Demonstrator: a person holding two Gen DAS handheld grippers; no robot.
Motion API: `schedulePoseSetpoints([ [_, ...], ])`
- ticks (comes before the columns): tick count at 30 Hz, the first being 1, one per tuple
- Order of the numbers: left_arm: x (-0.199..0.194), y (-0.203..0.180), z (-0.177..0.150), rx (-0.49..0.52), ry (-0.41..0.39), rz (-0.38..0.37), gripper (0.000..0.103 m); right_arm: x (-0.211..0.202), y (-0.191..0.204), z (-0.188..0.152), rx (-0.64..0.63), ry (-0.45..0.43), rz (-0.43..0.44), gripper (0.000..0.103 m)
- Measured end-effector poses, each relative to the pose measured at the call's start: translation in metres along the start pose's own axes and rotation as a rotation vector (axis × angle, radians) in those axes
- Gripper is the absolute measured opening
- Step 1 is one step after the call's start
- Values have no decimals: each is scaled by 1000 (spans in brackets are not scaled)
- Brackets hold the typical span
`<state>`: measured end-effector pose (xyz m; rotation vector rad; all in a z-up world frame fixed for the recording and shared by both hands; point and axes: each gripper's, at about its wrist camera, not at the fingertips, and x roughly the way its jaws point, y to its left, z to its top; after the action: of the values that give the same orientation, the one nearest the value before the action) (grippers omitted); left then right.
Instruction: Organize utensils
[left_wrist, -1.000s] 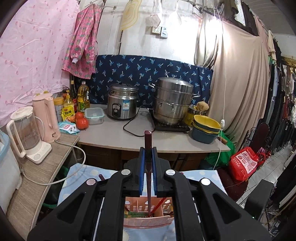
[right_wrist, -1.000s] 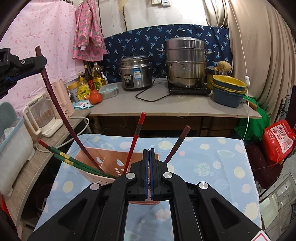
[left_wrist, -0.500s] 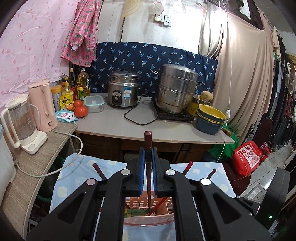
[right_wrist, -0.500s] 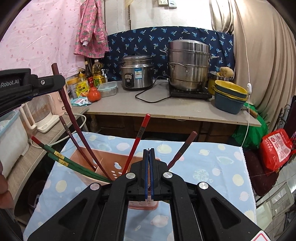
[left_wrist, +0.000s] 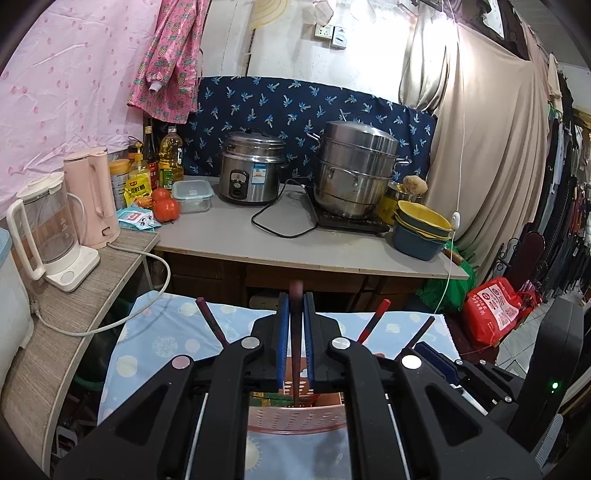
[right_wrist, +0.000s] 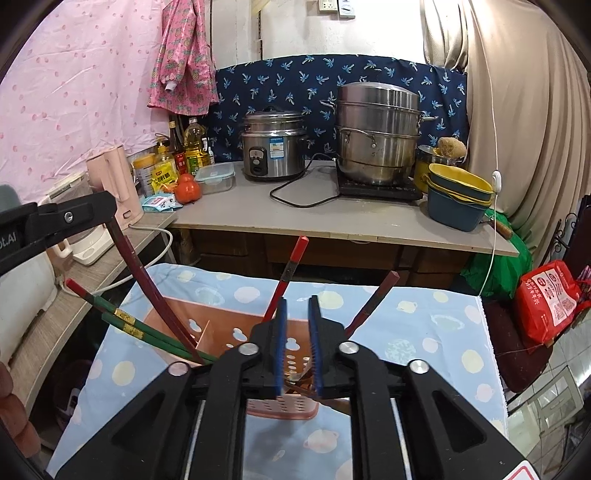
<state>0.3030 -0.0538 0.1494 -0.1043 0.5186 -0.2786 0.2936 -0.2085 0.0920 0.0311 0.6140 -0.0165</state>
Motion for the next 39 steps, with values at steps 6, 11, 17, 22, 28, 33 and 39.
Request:
schedulePoseSetpoints([
  [6, -8, 2, -3, -1, -3, 3, 10, -6, 2, -1, 0, -9, 5, 17],
  [11, -14, 2, -9, 0, 3, 13, 11, -15, 4, -4, 1, -14, 6, 20],
  [17, -25, 0, -19, 3, 17, 26, 11, -28, 4, -10, 10, -15, 9, 22],
  [22, -34, -1, -34, 4, 41, 33, 14, -42, 2, -20, 26, -9, 18, 25],
  [28, -48, -3, -59, 12, 63, 41, 30, -63, 6, -39, 43, 1, 24, 35],
  [33, -61, -7, -83, 31, 88, 57, 38, -80, 8, -60, 57, 15, 13, 45],
  [39, -72, -6, -114, 39, 120, 84, 53, -97, 10, -87, 83, 43, 4, 54],
])
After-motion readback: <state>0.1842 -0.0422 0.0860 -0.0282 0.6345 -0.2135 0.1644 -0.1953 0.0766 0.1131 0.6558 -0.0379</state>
